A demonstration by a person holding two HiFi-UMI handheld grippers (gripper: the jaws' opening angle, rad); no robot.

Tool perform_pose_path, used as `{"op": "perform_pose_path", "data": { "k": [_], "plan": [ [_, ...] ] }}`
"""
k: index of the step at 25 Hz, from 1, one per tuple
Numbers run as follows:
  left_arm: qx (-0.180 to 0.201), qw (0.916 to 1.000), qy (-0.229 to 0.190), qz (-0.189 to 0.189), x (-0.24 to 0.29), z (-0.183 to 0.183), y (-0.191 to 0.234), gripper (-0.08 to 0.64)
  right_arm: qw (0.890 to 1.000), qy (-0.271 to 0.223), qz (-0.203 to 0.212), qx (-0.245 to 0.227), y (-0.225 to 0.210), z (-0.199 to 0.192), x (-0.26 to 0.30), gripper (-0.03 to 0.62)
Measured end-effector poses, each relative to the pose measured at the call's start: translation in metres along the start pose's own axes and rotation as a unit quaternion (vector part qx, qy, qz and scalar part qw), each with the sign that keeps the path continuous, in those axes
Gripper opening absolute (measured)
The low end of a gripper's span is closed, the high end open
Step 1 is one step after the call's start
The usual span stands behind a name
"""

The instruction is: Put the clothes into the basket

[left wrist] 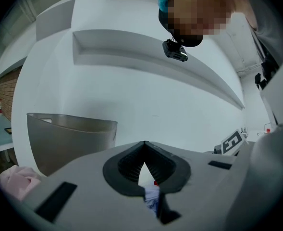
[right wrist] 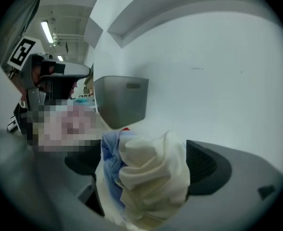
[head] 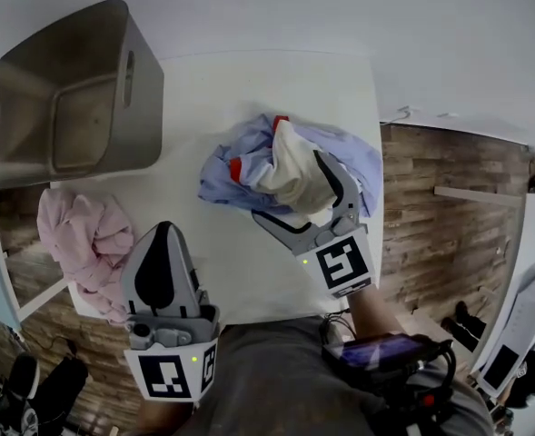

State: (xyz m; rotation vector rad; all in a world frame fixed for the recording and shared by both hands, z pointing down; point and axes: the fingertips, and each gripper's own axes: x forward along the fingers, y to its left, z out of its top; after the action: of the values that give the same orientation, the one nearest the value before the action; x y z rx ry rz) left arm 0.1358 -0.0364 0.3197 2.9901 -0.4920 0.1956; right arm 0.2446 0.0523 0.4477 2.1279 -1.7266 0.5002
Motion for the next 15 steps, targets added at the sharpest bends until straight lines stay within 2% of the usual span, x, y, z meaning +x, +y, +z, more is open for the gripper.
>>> {"op": "perform_pose_path", "data": {
  "k": [4, 15],
  "plan": [
    [-0.016, 0.9998, 0.008, 0.005, 0.011, -0.011, 0.013, 0.008, 0.998, 0.059, 0.007, -0.031, 0.000, -0.026, 0.019, 0.566],
    [-0.036, 0.9989, 0.026, 0.014, 0.024, -0.036, 0.029, 0.008, 0.984, 0.155, 0.024, -0.080, 0.001, -0.080, 0.050, 0.571]
  ]
}}
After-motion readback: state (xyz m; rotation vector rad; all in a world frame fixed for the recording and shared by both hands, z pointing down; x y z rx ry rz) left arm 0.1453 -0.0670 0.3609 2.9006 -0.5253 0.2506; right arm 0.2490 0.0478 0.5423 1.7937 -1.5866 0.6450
